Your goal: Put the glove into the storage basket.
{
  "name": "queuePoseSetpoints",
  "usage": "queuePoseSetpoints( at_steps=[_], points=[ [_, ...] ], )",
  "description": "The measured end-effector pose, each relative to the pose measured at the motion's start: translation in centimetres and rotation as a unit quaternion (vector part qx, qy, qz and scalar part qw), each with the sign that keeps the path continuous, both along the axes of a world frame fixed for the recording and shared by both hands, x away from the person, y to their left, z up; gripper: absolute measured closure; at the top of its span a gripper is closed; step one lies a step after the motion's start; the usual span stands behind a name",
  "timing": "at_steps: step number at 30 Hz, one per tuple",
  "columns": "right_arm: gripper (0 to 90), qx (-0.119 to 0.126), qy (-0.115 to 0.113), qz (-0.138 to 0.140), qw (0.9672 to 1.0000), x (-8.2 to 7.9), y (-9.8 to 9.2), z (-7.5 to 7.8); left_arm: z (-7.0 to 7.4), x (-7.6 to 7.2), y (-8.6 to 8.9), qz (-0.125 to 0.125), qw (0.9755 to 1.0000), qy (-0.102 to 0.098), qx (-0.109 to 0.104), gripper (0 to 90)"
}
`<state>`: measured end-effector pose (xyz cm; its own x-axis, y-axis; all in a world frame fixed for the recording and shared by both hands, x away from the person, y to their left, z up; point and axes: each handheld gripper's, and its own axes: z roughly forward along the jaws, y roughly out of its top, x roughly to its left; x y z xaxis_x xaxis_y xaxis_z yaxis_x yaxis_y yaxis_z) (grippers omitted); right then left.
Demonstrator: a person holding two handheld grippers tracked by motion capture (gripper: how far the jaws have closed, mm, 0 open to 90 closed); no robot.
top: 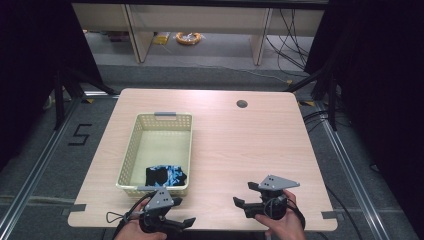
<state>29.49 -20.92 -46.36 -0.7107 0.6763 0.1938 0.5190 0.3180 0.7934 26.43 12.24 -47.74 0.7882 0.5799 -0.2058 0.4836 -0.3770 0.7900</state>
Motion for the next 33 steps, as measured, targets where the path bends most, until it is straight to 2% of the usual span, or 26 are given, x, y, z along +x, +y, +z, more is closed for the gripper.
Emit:
queuePoseSetpoints(
  at_steps=[1, 4, 5, 6, 7, 8, 10, 11, 15, 16, 17, 20, 21, 22, 23, 24, 25, 26, 28, 29, 32, 33],
  points=[
    [24.7, -0.006, 0.006, -0.004, 1.0, -0.4, 0.0, -0.2, -0.2, 0.0, 0.1, -0.005, 1.0, 0.002, 0.0, 23.4],
    [24.3, -0.005, 0.017, -0.004, 0.9998, -0.6, 0.0, -0.4, -0.5, -0.1, 0.2, -0.002, 1.0, 0.003, 0.002, 23.2],
    [24.2, -0.011, 0.001, 0.001, 0.9999, -0.5, -0.2, -0.5, -0.5, 0.0, 0.3, -0.005, 0.9999, 0.002, 0.012, 23.2],
    [24.1, -0.01, 0.019, -0.007, 0.9997, -0.9, -0.1, -0.5, -0.7, 0.0, 0.5, -0.008, 0.9997, -0.002, 0.024, 22.9],
    [23.9, -0.009, 0.006, 0.0, 0.9999, -0.8, -0.2, -0.7, -0.9, -0.2, 0.3, 0.005, 0.9999, 0.011, 0.006, 22.8],
    [23.7, -0.013, 0.006, 0.0, 0.9999, -0.8, -0.3, -0.8, -1.0, -0.2, 0.4, 0.002, 0.9999, 0.004, 0.01, 22.7],
    [23.5, -0.014, 0.014, -0.003, 0.9998, -1.1, -0.4, -0.8, -1.2, -0.2, 0.6, 0.003, 0.9999, 0.003, 0.015, 22.5],
    [23.2, -0.012, 0.008, 0.002, 0.9999, -1.1, -0.6, -1.1, -1.2, -0.2, 0.8, -0.003, 0.9995, -0.001, 0.03, 22.5],
    [23.1, -0.016, 0.008, -0.002, 0.9998, -1.4, -0.9, -1.3, -1.6, -0.5, 1.0, -0.004, 0.9996, 0.002, 0.028, 22.4],
    [23.0, -0.015, 0.026, -0.011, 0.9995, -1.7, -0.8, -1.3, -1.7, -0.6, 1.0, -0.002, 0.9995, 0.003, 0.032, 22.4],
    [22.9, -0.02, 0.017, -0.006, 0.9996, -1.7, -1.2, -1.6, -1.9, -0.6, 1.2, -0.005, 0.9988, 0.005, 0.048, 22.3],
    [22.7, -0.03, 0.018, -0.006, 0.9994, -1.8, -1.3, -1.7, -2.1, -0.8, 1.3, -0.011, 0.9989, 0.001, 0.045, 22.1],
    [22.6, -0.03, 0.019, -0.006, 0.9993, -1.9, -1.4, -1.8, -2.3, -0.8, 1.3, -0.003, 0.9987, 0.007, 0.05, 22.1],
    [22.2, -0.034, 0.023, -0.015, 0.999, -2.3, -1.5, -1.9, -2.4, -1.0, 1.2, 0.004, 0.9992, 0.009, 0.038, 22.0],
    [21.9, -0.039, 0.015, -0.008, 0.9991, -2.2, -1.7, -2.0, -2.4, -1.0, 1.4, 0.001, 0.9985, 0.006, 0.055, 21.9],
    [21.9, -0.039, 0.015, -0.008, 0.9991, -2.2, -1.7, -2.0, -2.5, -0.9, 1.5, 0.0, 0.9982, -0.002, 0.06, 21.9],
    [21.5, -0.041, 0.03, -0.022, 0.9985, -2.7, -1.7, -2.1, -2.6, -1.0, 1.7, -0.007, 0.9978, -0.007, 0.065, 21.7],
    [21.4, -0.047, 0.014, -0.014, 0.9987, -2.5, -1.9, -2.2, -2.6, -0.9, 1.8, -0.009, 0.9974, -0.006, 0.071, 21.7],
    [21.1, -0.048, 0.02, -0.013, 0.9986, -2.6, -2.0, -2.3, -2.8, -1.1, 1.9, -0.009, 0.9973, -0.005, 0.073, 21.6],
    [21.1, -0.054, 0.024, -0.023, 0.998, -3.0, -2.1, -2.4, -3.0, -1.2, 1.8, -0.003, 0.9974, 0.001, 0.072, 21.7],
    [20.9, -0.063, 0.017, -0.013, 0.9978, -3.0, -2.5, -2.5, -3.3, -1.3, 1.8, 0.002, 0.9974, 0.006, 0.072, 21.7],
    [20.9, -0.063, 0.017, -0.013, 0.9978, -3.0, -2.5, -2.5, -3.4, -1.4, 1.6, 0.008, 0.998, 0.009, 0.063, 21.7]
  ],
)
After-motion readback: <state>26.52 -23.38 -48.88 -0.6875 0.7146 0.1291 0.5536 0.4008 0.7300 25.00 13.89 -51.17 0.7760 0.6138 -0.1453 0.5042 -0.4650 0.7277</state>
